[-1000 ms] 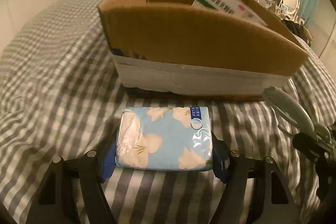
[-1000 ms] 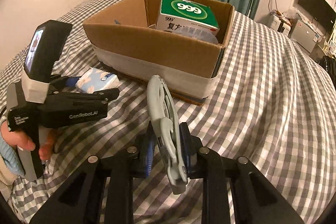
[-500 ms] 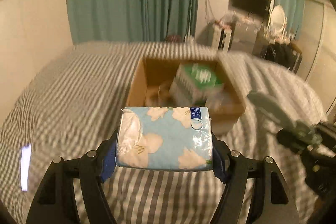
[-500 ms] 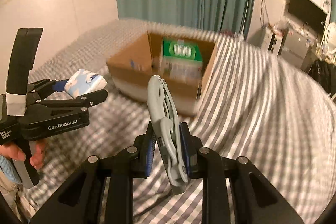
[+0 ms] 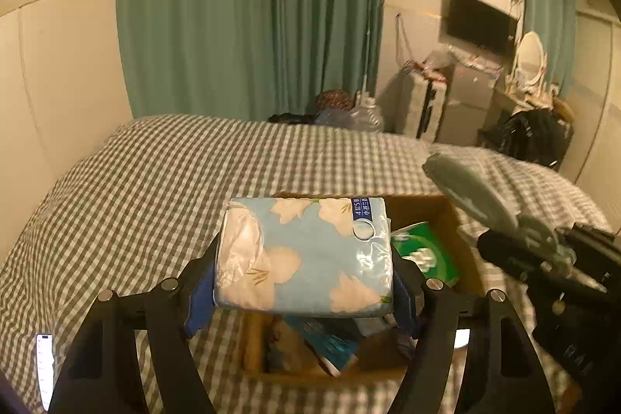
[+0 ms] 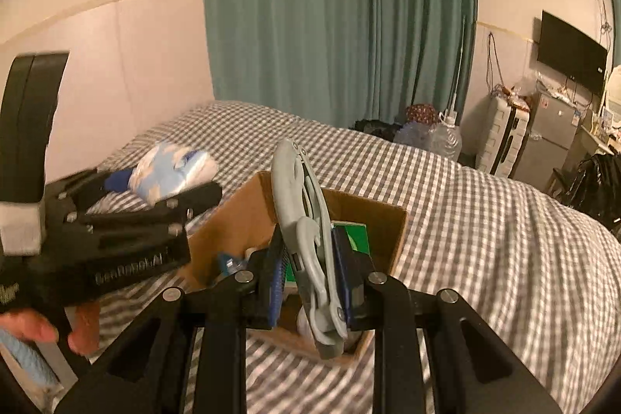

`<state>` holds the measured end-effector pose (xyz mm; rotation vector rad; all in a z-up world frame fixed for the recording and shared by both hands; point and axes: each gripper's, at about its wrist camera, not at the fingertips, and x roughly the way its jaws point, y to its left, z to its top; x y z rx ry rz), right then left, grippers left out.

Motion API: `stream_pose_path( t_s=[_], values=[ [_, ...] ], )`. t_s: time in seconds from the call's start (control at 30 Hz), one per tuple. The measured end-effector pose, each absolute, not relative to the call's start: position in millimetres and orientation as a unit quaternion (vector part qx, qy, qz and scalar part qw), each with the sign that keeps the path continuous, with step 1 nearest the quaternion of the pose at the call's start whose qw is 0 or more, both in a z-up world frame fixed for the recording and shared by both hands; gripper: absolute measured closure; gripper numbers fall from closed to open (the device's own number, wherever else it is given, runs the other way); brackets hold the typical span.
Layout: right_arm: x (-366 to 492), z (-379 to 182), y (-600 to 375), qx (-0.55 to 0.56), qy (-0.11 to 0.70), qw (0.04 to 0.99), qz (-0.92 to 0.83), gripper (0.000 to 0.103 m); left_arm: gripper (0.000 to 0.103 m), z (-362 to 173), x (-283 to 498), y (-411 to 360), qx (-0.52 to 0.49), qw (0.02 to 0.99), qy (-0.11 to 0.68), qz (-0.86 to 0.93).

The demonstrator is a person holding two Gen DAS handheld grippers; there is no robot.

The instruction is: Organize objects

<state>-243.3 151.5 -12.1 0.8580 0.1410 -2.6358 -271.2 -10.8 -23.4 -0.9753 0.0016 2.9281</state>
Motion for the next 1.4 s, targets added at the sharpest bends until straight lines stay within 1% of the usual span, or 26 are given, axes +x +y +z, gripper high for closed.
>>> stream_pose_path(
  t_s=[0.2,0.27,0.3,0.33,0.37,0.4,0.43,0.47,0.67,0.7,0.77,0.9,0.97,1.03,1.13,1.23,1.3,1.4],
  values=[
    [-273,-50,156,0.341,0.02,0.189,-0.921,0.08,0.027,-64,-293,-7,-0.34,0.039,0.024,0.939],
    [-274,-55,157,0.345,0.015,0.196,-0.918,0.08,0.025,-68,-292,-4,-0.343,0.044,0.03,0.938],
    [-272,-55,158,0.345,0.014,0.199,-0.917,0.08,0.019,-70,-292,-1,-0.344,0.043,0.034,0.937],
    [-270,-53,158,0.343,0.015,0.202,-0.917,0.074,0.01,-69,-291,1,-0.344,0.035,0.039,0.938],
    [-267,-51,158,0.339,0.017,0.203,-0.918,0.055,0.004,-67,-287,4,-0.34,0.023,0.043,0.939],
    [-262,-45,160,0.331,0.018,0.199,-0.922,0.043,0.0,-64,-281,4,-0.336,0.017,0.042,0.941],
    [-256,-39,162,0.322,0.018,0.192,-0.927,0.023,0.0,-59,-275,4,-0.332,0.019,0.038,0.942],
    [-250,-32,165,0.313,0.015,0.187,-0.931,0.021,0.0,-53,-271,4,-0.332,0.023,0.033,0.943],
    [-215,15,182,0.284,0.017,0.159,-0.945,0.02,0.0,1,-230,-4,-0.296,0.01,0.017,0.955],
    [-203,26,185,0.274,0.015,0.156,-0.949,0.019,0.0,12,-221,-6,-0.286,0.008,0.015,0.958],
    [-186,48,188,0.258,0.018,0.141,-0.956,0.013,0.0,38,-198,-6,-0.259,0.0,0.013,0.966],
    [-138,88,195,0.211,0.03,0.105,-0.971,0.007,0.0,76,-152,-14,-0.211,-0.002,0.007,0.978],
    [-113,104,198,0.188,0.033,0.086,-0.978,0.0,0.0,92,-126,-14,-0.187,-0.004,-0.002,0.982],
    [-87,115,201,0.166,0.032,0.069,-0.983,0.0,0.0,100,-106,-16,-0.172,-0.005,-0.01,0.985],
    [-54,115,205,0.146,0.026,0.056,-0.987,0.001,0.0,101,-78,-17,-0.146,-0.008,-0.029,0.989],
    [-39,103,209,0.15,0.016,0.048,-0.987,0.001,0.0,90,-60,-10,-0.133,-0.015,-0.017,0.991],
    [-38,86,210,0.16,0.015,0.054,-0.986,0.001,0.0,73,-56,-6,-0.139,-0.022,-0.012,0.99],
    [-50,49,213,0.181,0.024,0.037,-0.982,0.0,0.0,46,-61,-4,-0.162,-0.018,-0.021,0.986]
  ],
)
